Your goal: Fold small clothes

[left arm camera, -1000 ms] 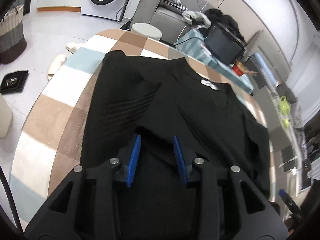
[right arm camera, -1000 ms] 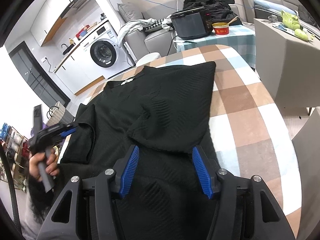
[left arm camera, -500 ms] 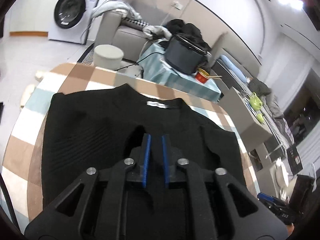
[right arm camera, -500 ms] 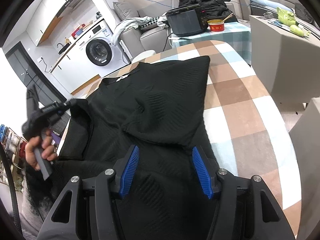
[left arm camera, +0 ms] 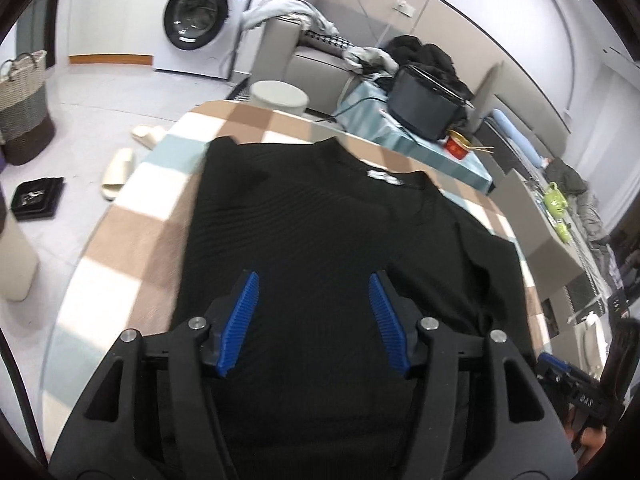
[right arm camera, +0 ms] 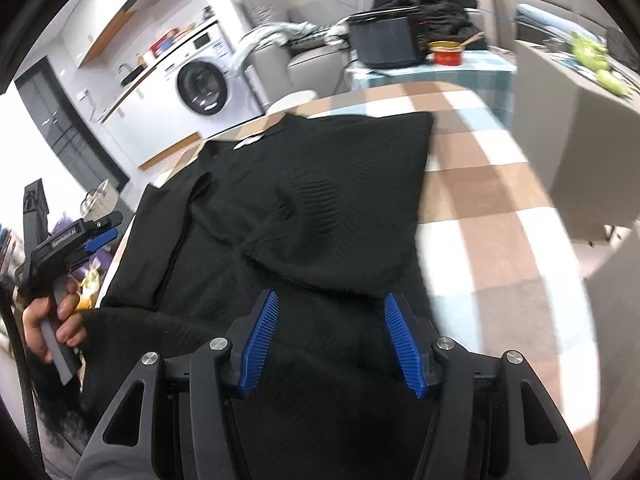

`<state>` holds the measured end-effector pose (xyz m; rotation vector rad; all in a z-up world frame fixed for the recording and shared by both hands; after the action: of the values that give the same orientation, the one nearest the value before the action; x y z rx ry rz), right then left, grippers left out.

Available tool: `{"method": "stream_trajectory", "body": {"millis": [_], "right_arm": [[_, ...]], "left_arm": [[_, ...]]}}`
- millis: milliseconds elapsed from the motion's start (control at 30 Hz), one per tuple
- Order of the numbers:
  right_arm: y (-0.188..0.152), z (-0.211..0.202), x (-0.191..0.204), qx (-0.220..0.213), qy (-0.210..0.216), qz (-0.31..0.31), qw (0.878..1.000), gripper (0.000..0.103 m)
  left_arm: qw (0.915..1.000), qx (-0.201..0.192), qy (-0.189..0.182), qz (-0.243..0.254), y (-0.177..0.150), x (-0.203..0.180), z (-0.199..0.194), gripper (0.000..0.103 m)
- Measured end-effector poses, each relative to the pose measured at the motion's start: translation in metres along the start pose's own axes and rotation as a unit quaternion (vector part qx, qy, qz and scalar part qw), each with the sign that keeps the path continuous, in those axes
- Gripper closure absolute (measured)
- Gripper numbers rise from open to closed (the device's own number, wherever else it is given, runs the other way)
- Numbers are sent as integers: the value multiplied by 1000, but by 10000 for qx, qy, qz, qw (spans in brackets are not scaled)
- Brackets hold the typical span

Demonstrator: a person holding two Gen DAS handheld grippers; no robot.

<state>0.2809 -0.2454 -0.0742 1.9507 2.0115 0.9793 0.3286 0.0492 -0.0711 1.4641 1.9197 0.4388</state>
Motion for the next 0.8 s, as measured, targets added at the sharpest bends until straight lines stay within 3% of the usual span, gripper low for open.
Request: {"method": "stream_trajectory", "body": {"millis": [67, 300, 467, 533, 767, 800], "right_arm": [[2, 10, 10, 30, 3, -187, 9998, 46], [16, 48, 34, 117, -207, -588, 9980, 47], [15, 68, 40, 215, -397, -925, 9947, 74], [14, 64, 37, 171, -353, -908, 9951, 96], [0, 19, 45, 70, 237, -1199, 9925, 96], [-2, 20, 46, 87, 223, -1244, 9919, 91]], "left_arm": [[9999, -2, 86, -57, -10, 9, -8, 40], [9999, 10, 91, -120, -37, 29, -28, 40], [9997, 7, 138, -222, -42, 35, -32, 40], [9995, 24, 165, -264, -43, 38, -32, 40], [9994, 50, 162, -288, -44, 40, -31, 40], [9994, 70, 149, -297, -45, 40, -30, 40]]}}
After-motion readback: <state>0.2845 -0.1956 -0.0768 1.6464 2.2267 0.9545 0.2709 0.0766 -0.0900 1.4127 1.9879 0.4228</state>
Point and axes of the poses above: each gripper's, at about its wrist camera, not at the fingertips, and z roughly the way its jaws point, x to its left, y to its top, the point moved 4 cm from there along z, roughly the way its jaws point, and after that the axes turned 2 degrees about y, right-handed, at the moved point
